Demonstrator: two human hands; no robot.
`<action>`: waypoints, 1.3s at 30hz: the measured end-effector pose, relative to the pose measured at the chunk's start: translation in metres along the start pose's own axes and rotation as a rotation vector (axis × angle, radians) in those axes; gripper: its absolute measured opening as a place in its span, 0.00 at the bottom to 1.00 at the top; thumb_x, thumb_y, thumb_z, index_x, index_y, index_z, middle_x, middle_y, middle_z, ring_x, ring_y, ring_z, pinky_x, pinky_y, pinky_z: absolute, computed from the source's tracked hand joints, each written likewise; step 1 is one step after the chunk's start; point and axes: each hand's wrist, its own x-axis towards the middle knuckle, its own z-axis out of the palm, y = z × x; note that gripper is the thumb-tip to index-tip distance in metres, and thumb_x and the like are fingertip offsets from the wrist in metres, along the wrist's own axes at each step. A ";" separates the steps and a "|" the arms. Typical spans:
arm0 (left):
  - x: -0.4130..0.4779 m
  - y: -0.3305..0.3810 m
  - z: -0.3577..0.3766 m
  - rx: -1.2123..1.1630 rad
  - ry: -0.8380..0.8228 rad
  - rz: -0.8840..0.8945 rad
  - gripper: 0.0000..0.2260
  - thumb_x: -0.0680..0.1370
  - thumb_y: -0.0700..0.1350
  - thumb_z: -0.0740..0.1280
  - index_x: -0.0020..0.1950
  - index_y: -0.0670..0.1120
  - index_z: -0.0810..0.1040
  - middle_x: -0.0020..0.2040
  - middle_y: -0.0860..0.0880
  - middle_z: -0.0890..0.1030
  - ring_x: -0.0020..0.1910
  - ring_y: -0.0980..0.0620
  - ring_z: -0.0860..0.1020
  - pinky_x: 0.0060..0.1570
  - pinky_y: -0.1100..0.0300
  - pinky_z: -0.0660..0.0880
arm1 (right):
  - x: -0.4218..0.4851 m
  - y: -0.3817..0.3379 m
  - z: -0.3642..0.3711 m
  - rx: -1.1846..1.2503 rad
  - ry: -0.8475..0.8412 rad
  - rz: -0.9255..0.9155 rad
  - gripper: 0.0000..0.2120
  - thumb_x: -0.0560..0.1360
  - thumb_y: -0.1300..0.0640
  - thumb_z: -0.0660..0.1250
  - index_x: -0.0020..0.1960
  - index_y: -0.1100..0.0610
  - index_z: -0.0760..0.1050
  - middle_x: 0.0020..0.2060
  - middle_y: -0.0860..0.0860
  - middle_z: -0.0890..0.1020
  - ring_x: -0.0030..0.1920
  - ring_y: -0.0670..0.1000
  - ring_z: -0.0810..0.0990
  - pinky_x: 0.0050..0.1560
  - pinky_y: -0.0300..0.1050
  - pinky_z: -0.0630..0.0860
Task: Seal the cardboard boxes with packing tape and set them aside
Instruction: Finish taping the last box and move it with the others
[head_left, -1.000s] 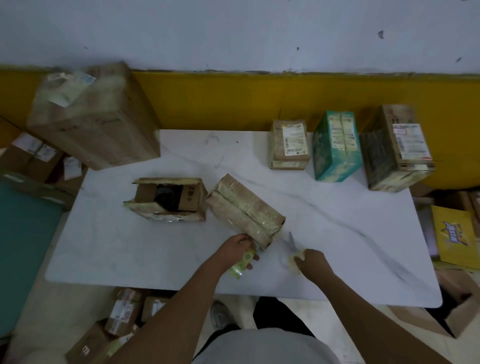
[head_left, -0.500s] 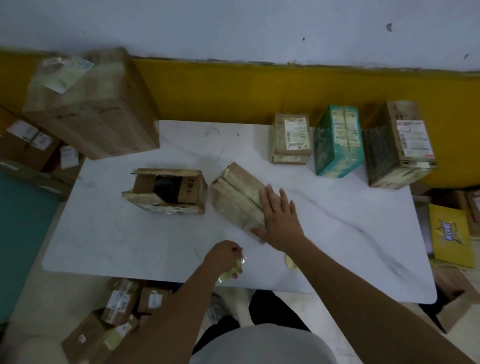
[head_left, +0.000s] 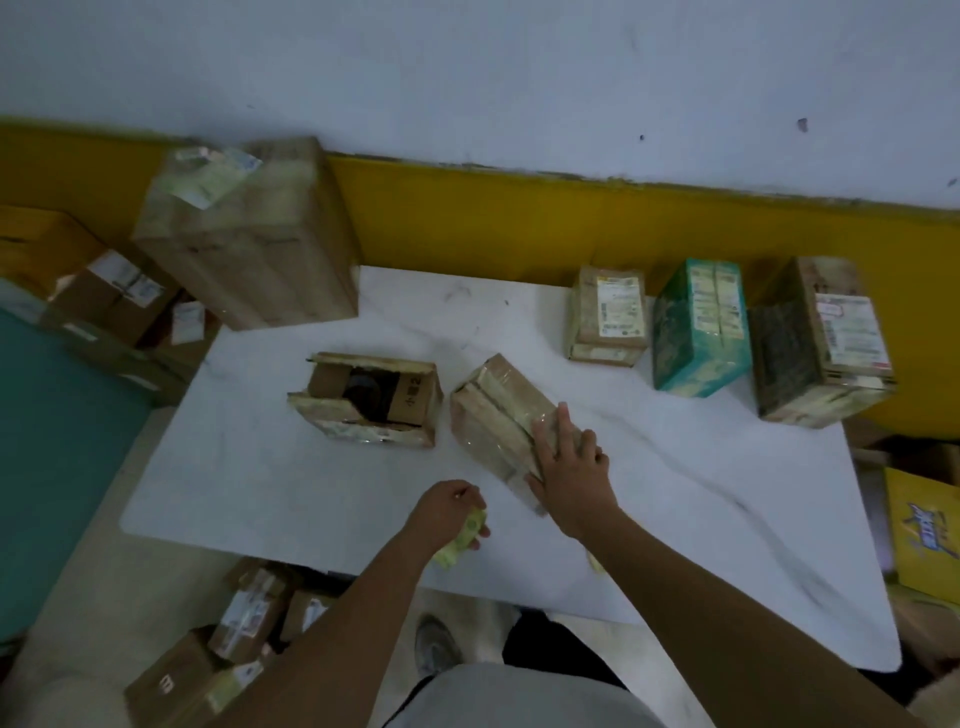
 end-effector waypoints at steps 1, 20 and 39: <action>-0.004 0.005 0.000 -0.021 0.013 0.005 0.12 0.82 0.39 0.61 0.42 0.36 0.76 0.37 0.37 0.77 0.31 0.42 0.80 0.27 0.56 0.76 | 0.001 -0.002 -0.003 0.011 -0.018 0.018 0.34 0.81 0.37 0.49 0.79 0.50 0.41 0.77 0.61 0.37 0.69 0.69 0.59 0.64 0.62 0.68; -0.095 0.060 -0.031 0.020 -0.053 0.293 0.09 0.80 0.39 0.65 0.59 0.41 0.76 0.47 0.40 0.85 0.43 0.39 0.84 0.46 0.49 0.81 | -0.015 -0.094 -0.098 0.773 0.065 -0.072 0.05 0.77 0.52 0.67 0.47 0.51 0.81 0.37 0.43 0.79 0.38 0.42 0.77 0.44 0.35 0.74; -0.110 -0.101 -0.106 0.059 0.207 -0.008 0.33 0.82 0.53 0.62 0.80 0.50 0.46 0.78 0.47 0.60 0.67 0.60 0.71 0.57 0.68 0.70 | -0.022 -0.213 0.003 0.665 -0.198 -0.200 0.11 0.72 0.54 0.74 0.33 0.54 0.78 0.28 0.40 0.76 0.34 0.34 0.76 0.36 0.28 0.70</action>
